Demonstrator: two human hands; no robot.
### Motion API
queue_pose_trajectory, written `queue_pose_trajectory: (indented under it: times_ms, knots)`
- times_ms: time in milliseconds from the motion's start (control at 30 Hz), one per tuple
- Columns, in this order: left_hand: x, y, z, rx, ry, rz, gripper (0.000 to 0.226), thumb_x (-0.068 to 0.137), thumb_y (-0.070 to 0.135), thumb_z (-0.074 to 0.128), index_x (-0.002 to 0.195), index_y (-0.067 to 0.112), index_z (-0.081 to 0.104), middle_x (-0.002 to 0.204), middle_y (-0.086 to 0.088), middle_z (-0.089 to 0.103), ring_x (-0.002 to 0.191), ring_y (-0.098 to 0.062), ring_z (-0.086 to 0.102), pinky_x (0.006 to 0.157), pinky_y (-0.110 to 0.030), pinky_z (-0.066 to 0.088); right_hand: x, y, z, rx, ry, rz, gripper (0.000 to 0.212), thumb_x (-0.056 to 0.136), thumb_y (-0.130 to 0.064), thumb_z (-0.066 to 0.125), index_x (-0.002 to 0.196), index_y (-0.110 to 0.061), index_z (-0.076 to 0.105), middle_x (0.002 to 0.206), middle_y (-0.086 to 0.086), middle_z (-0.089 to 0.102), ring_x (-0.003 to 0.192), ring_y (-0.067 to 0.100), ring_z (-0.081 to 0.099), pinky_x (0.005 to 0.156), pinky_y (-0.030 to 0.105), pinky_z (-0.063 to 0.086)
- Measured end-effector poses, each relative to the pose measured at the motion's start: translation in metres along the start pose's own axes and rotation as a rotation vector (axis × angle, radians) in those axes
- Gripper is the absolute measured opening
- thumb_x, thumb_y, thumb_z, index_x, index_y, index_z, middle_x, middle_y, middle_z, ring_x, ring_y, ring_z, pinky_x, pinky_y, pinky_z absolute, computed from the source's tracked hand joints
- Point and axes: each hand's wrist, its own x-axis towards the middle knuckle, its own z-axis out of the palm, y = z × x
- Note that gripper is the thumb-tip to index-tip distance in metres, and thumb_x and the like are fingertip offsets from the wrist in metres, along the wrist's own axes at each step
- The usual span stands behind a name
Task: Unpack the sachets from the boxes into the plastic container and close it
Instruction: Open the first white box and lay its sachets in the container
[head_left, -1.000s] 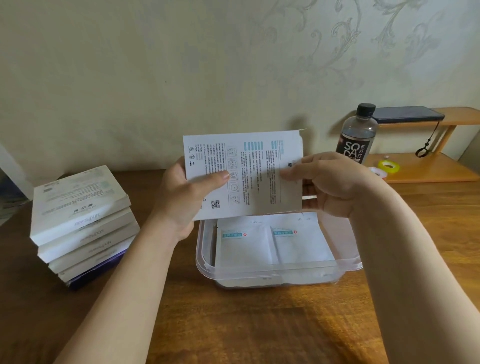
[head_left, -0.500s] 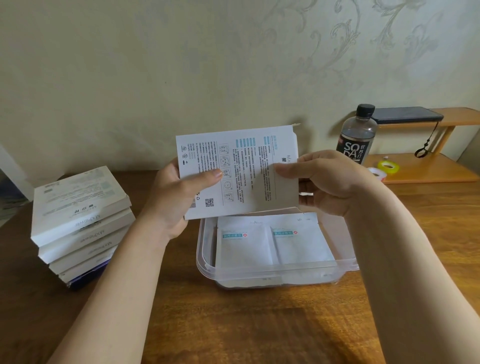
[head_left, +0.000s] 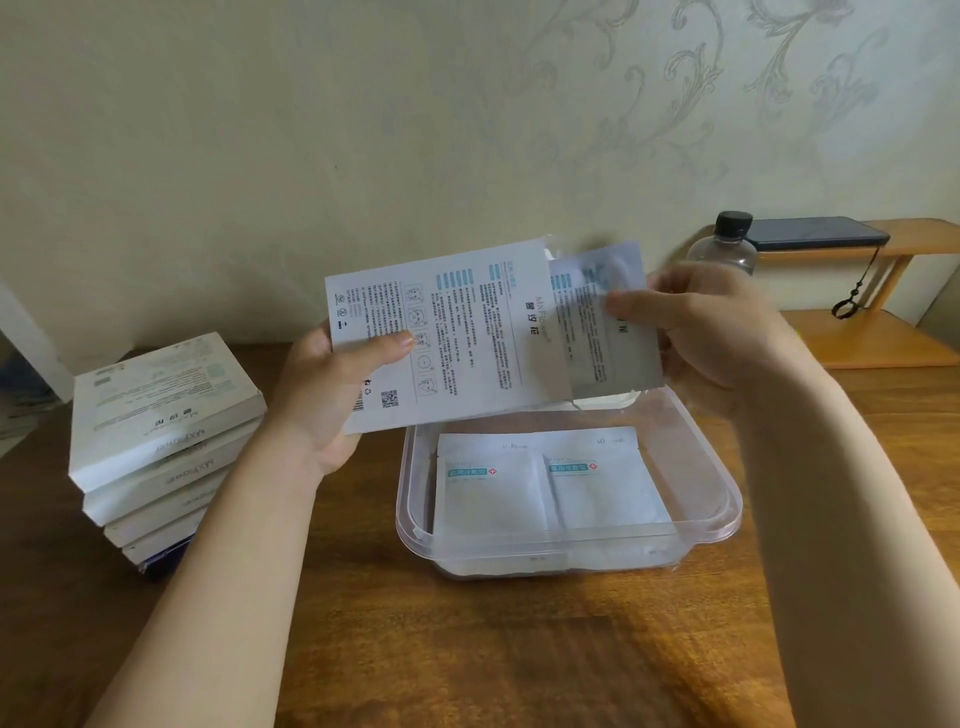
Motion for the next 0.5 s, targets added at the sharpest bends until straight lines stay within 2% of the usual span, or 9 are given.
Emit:
queue_pose_trajectory:
  times_ms: [67,133,167,200,267,333,400,433,500]
  knots:
    - [0.001,-0.002,0.002,-0.024,0.003,-0.046,0.045,0.075,0.014,0.079,0.118,0.017,0.068,0.118,-0.010,0.074,0.110,-0.032,0.071,0.087,-0.051,0.057,-0.003,-0.003,-0.001,-0.133,0.083,-0.170,0.025,0.085,0.004,0.065,0.096,-0.016,0.057,0.080,0.012,0.071,0.066,0.022,0.071,0.053,0.032,0.055]
    - [0.001,-0.003,0.006,-0.050,-0.012,-0.097,0.038,0.077,0.014,0.076,0.114,0.019,0.070,0.116,-0.012,0.075,0.108,-0.033,0.071,0.076,-0.046,0.060,-0.006,-0.006,-0.001,-0.140,0.054,-0.302,0.050,0.084,0.007,0.056,0.118,-0.029,0.055,0.076,0.009,0.069,0.064,0.021,0.067,0.053,0.033,0.053]
    - [0.001,-0.003,0.007,-0.071,-0.019,-0.116,0.036,0.077,0.016,0.074,0.113,0.020,0.070,0.114,-0.012,0.075,0.106,-0.032,0.072,0.068,-0.041,0.060,-0.008,-0.008,-0.001,-0.138,0.033,-0.343,0.056,0.084,0.009,0.053,0.119,-0.034,0.056,0.069,0.004,0.067,0.062,0.019,0.064,0.052,0.032,0.052]
    - [0.001,-0.003,0.008,-0.096,-0.020,-0.131,0.036,0.077,0.017,0.072,0.112,0.021,0.070,0.113,-0.011,0.075,0.104,-0.030,0.073,0.062,-0.036,0.060,-0.010,-0.011,-0.002,-0.144,0.034,-0.374,0.055,0.083,0.009,0.051,0.115,-0.034,0.061,0.065,-0.001,0.067,0.060,0.015,0.063,0.050,0.030,0.051]
    - [0.002,-0.001,0.007,-0.144,0.008,-0.147,0.034,0.078,0.016,0.071,0.111,0.022,0.071,0.111,-0.010,0.076,0.102,-0.027,0.074,0.060,-0.033,0.060,-0.010,-0.016,-0.003,-0.184,0.108,-0.414,0.040,0.081,0.005,0.052,0.092,-0.027,0.073,0.067,-0.002,0.069,0.062,0.014,0.062,0.051,0.028,0.047]
    - [0.003,-0.001,0.004,-0.186,0.052,-0.133,0.034,0.081,0.014,0.071,0.114,0.020,0.070,0.113,-0.011,0.075,0.105,-0.028,0.073,0.065,-0.035,0.062,-0.011,-0.020,-0.005,-0.144,0.133,-0.403,0.033,0.076,0.000,0.049,0.077,-0.018,0.076,0.079,0.011,0.072,0.075,0.024,0.069,0.058,0.035,0.050]
    - [0.005,-0.002,0.000,-0.215,0.093,-0.103,0.041,0.082,0.014,0.072,0.122,0.018,0.067,0.120,-0.013,0.073,0.111,-0.029,0.071,0.071,-0.039,0.062,-0.015,-0.023,-0.009,-0.103,0.050,-0.376,0.041,0.070,0.004,0.042,0.081,-0.014,0.078,0.088,0.019,0.073,0.086,0.033,0.073,0.067,0.043,0.059]
    - [0.005,-0.002,-0.001,-0.219,0.122,-0.090,0.042,0.083,0.014,0.073,0.124,0.019,0.066,0.121,-0.012,0.072,0.112,-0.029,0.070,0.072,-0.039,0.062,-0.018,-0.025,-0.010,-0.132,0.006,-0.390,0.048,0.070,0.008,0.039,0.084,-0.015,0.078,0.091,0.017,0.074,0.087,0.031,0.074,0.069,0.044,0.062]
    - [0.004,-0.002,-0.003,-0.197,0.195,-0.068,0.036,0.086,0.016,0.074,0.121,0.023,0.068,0.118,-0.009,0.074,0.110,-0.026,0.071,0.072,-0.039,0.061,-0.022,-0.028,-0.011,-0.237,-0.012,-0.479,0.055,0.076,0.019,0.039,0.092,-0.018,0.077,0.095,0.008,0.075,0.088,0.018,0.075,0.070,0.035,0.063]
